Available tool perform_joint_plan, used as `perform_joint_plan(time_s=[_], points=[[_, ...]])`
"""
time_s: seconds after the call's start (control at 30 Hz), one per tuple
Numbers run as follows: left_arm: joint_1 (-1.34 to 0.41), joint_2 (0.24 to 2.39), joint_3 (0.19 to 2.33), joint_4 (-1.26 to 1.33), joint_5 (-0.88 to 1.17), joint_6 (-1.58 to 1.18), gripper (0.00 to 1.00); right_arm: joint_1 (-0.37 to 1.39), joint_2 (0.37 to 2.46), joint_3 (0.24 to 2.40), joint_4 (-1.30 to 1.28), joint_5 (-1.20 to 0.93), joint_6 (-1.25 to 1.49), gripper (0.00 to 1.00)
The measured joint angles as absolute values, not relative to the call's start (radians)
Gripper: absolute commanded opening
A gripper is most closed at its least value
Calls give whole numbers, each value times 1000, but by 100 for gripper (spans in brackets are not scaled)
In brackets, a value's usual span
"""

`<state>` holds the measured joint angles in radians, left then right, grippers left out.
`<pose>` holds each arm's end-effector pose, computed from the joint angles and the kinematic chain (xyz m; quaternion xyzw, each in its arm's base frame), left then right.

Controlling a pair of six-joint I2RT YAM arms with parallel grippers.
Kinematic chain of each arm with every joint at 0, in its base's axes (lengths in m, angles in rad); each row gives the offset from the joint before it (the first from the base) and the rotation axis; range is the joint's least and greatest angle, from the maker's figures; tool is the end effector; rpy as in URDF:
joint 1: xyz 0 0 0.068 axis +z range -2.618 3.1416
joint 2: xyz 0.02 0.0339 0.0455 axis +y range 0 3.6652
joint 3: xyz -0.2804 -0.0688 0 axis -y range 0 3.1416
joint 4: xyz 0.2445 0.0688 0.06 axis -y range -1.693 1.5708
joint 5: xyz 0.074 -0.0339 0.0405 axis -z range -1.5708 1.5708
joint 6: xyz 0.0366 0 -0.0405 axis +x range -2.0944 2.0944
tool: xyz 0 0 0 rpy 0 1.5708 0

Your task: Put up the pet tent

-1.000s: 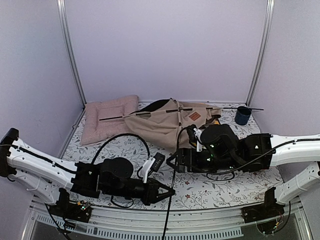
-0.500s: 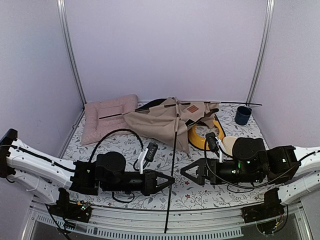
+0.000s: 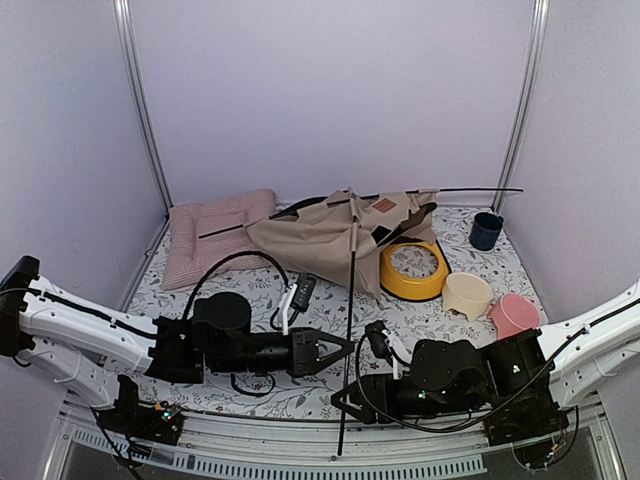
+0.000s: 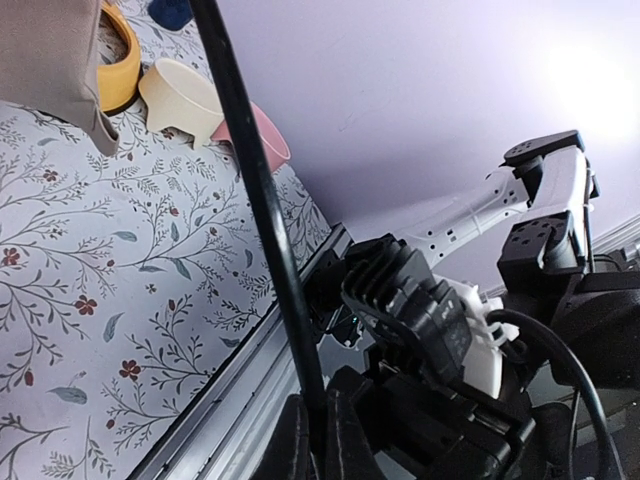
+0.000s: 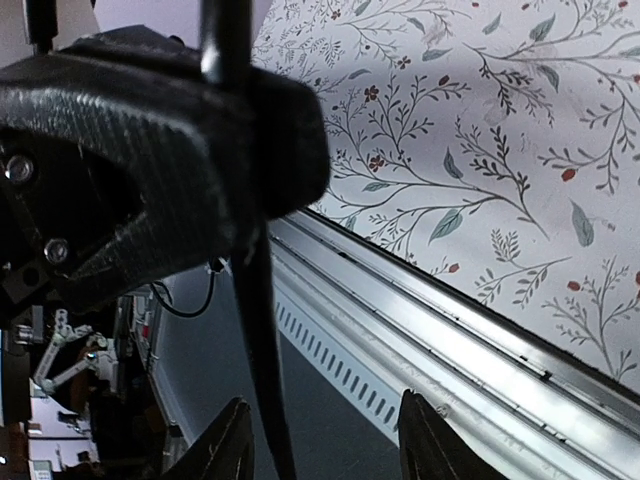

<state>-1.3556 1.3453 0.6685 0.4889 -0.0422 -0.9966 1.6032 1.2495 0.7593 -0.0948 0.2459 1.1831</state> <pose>0.0643 -0.2870 0.2598 0.1243 0.7602 -0.5822 0.2601 0.0003 0.2668 0.2569 -0.1255 0.8672 0.4431 0.1893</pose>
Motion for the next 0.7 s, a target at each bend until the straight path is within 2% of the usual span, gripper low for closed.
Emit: perform_joint_plan(time_s=[0.17, 0.53, 0.7], points=[[-1354, 1347, 669, 489, -39, -997, 0, 1604, 1252, 759, -51, 243, 1197, 32], [-1336, 1346, 673, 488, -33, -996, 0, 1613, 1299, 754, 2, 165, 1217, 20], [-1326, 1346, 673, 487, -33, -995, 0, 1617, 1295, 754, -7, 158, 1223, 8]])
